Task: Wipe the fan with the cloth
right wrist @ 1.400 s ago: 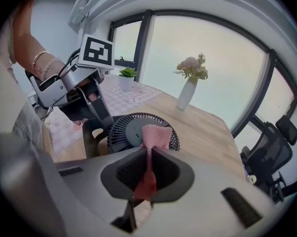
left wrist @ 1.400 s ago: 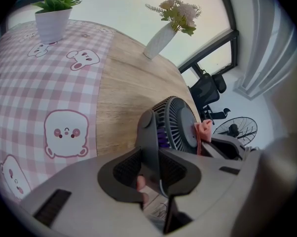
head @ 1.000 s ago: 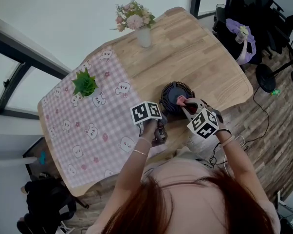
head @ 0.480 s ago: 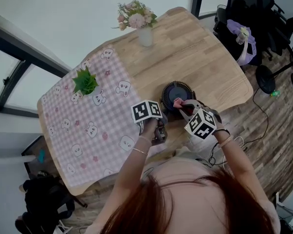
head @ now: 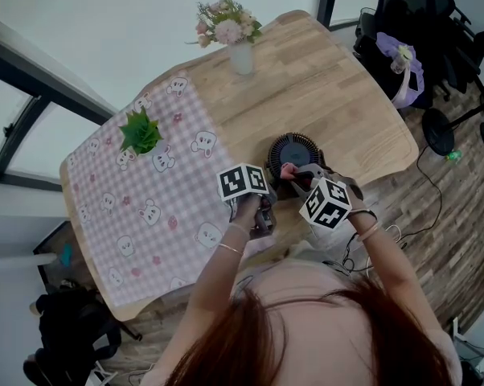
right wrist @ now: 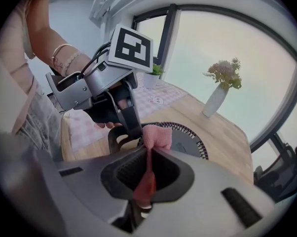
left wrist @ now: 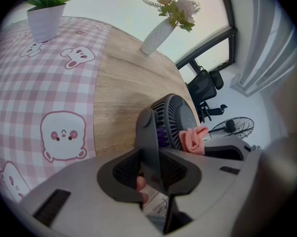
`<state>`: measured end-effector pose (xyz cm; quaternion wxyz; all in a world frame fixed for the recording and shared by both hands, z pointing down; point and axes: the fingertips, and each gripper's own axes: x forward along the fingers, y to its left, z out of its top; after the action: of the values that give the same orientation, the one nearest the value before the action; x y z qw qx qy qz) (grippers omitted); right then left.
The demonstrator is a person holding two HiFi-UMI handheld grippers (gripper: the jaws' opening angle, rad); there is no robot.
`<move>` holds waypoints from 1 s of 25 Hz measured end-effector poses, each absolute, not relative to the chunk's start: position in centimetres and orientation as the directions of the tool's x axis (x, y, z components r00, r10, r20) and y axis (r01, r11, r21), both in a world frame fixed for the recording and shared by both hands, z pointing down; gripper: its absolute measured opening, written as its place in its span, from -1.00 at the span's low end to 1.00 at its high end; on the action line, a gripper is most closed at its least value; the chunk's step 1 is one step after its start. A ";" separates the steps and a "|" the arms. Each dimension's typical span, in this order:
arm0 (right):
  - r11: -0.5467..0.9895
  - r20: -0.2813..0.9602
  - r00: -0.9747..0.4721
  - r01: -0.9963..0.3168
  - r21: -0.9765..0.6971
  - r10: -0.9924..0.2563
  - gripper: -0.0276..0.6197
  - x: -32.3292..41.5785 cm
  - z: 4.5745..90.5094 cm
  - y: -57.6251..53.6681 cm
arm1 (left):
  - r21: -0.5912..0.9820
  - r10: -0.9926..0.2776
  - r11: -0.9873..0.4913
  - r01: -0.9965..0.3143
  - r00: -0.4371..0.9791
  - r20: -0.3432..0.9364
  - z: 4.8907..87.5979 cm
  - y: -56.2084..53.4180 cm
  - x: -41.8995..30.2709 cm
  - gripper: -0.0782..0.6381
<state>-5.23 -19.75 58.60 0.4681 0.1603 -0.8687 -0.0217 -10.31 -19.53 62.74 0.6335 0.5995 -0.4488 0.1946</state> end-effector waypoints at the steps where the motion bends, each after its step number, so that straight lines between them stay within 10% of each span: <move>1: 0.950 0.810 -0.507 -0.247 0.193 -0.297 -0.84 -5.4 58.6 -19.7 | 0.586 -0.291 0.205 -0.784 0.522 0.801 62.7 -19.5 -10.3 -0.52; 25: 0.966 0.831 -0.492 -0.155 0.209 -0.259 -0.84 -9.1 58.7 -20.8 | 0.593 -0.282 0.194 -0.782 0.534 0.797 62.8 -19.5 -10.2 -0.51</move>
<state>-9.14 -20.83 58.73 0.4896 0.1200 -0.8620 -0.0533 -10.18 -19.48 62.76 0.6346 0.6037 -0.4406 0.1967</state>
